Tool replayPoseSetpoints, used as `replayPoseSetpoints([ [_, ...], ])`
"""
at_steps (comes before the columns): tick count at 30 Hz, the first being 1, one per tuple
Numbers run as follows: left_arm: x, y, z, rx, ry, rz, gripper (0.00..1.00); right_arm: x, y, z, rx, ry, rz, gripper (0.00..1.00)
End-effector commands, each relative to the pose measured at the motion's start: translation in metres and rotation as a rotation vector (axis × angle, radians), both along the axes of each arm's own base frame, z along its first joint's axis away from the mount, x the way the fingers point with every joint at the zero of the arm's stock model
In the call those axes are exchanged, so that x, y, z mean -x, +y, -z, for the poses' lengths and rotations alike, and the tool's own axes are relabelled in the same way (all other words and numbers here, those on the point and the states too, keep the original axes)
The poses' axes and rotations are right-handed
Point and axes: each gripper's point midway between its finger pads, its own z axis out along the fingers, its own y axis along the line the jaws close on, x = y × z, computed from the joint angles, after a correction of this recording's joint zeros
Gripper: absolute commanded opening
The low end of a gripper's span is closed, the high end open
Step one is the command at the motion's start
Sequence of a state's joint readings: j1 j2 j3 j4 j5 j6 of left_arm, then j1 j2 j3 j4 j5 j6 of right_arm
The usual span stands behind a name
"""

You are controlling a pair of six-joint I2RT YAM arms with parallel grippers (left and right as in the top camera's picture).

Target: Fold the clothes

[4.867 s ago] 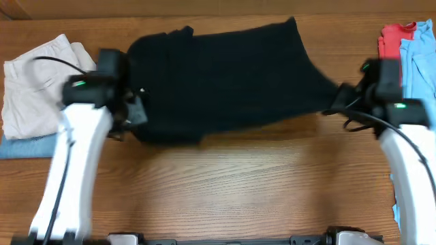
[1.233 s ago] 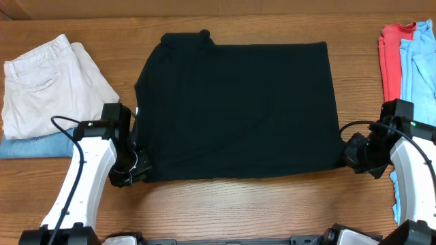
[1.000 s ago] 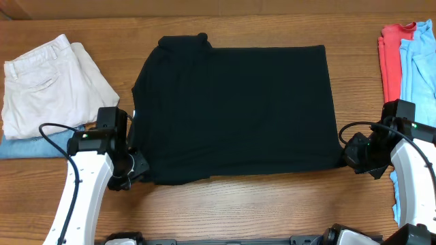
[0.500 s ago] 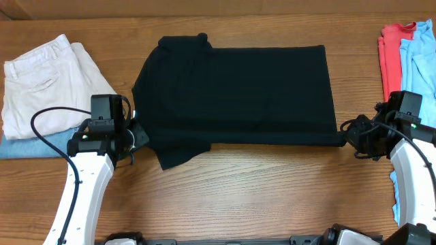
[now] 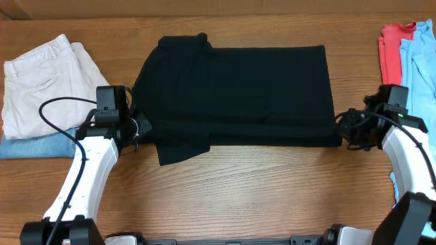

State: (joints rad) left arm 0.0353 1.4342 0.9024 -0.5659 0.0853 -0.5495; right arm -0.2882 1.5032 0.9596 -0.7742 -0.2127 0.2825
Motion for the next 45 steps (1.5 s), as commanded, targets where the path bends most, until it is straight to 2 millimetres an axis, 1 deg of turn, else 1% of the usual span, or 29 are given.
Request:
replayPoseSetpoints([
  [1, -0.008, 0.007, 0.007, -0.009, -0.009, -0.032, 0.04, -0.014, 0.002, 0.002, 0.020, -0.039, -0.033, 0.05],
  [5, -0.018, 0.007, 0.015, -0.010, -0.018, -0.032, 0.05, -0.029, -0.002, 0.004, 0.037, -0.084, -0.034, 0.05],
  [10, -0.024, 0.008, 0.030, -0.009, -0.004, -0.032, 0.06, -0.045, -0.005, 0.005, 0.052, -0.135, -0.040, 0.05],
  [14, -0.029, 0.008, 0.040, -0.009, 0.003, -0.032, 0.06, -0.050, -0.006, 0.005, 0.058, -0.152, -0.040, 0.05],
  [17, -0.034, 0.008, 0.044, -0.009, -0.006, -0.032, 0.09, -0.052, -0.006, 0.006, 0.059, -0.157, -0.040, 0.05],
  [20, -0.039, 0.008, 0.044, -0.009, -0.025, -0.032, 0.13, -0.054, -0.007, 0.011, 0.057, -0.151, -0.040, 0.05],
  [25, -0.048, 0.009, 0.040, -0.010, -0.062, -0.032, 0.16, -0.056, -0.003, 0.026, 0.050, -0.126, -0.054, 0.06],
  [29, -0.054, 0.009, 0.036, -0.009, -0.091, -0.031, 0.19, -0.062, 0.005, 0.034, 0.049, -0.126, -0.080, 0.13],
  [33, -0.056, 0.009, 0.035, -0.009, -0.100, -0.031, 0.19, -0.065, 0.011, 0.040, 0.048, -0.122, -0.097, 0.15],
  [36, -0.055, 0.008, 0.035, -0.009, -0.099, -0.030, 0.21, -0.066, 0.011, 0.041, 0.052, -0.124, -0.097, 0.17],
  [38, -0.054, 0.008, 0.036, -0.007, -0.093, -0.029, 0.27, -0.065, 0.009, 0.041, 0.064, -0.118, -0.092, 0.24],
  [39, -0.052, 0.007, 0.038, -0.001, -0.081, -0.022, 0.32, -0.061, 0.003, 0.043, 0.091, -0.098, -0.080, 0.29],
  [41, -0.048, 0.006, 0.040, 0.000, -0.062, -0.022, 0.40, -0.056, -0.003, 0.046, 0.124, -0.070, -0.066, 0.33],
  [42, -0.045, 0.006, 0.041, 0.000, -0.051, -0.021, 0.41, -0.054, -0.006, 0.047, 0.141, -0.058, -0.058, 0.34],
  [45, -0.039, 0.006, 0.045, -0.006, -0.022, -0.008, 0.43, -0.046, -0.017, 0.051, 0.200, -0.015, -0.036, 0.40],
])
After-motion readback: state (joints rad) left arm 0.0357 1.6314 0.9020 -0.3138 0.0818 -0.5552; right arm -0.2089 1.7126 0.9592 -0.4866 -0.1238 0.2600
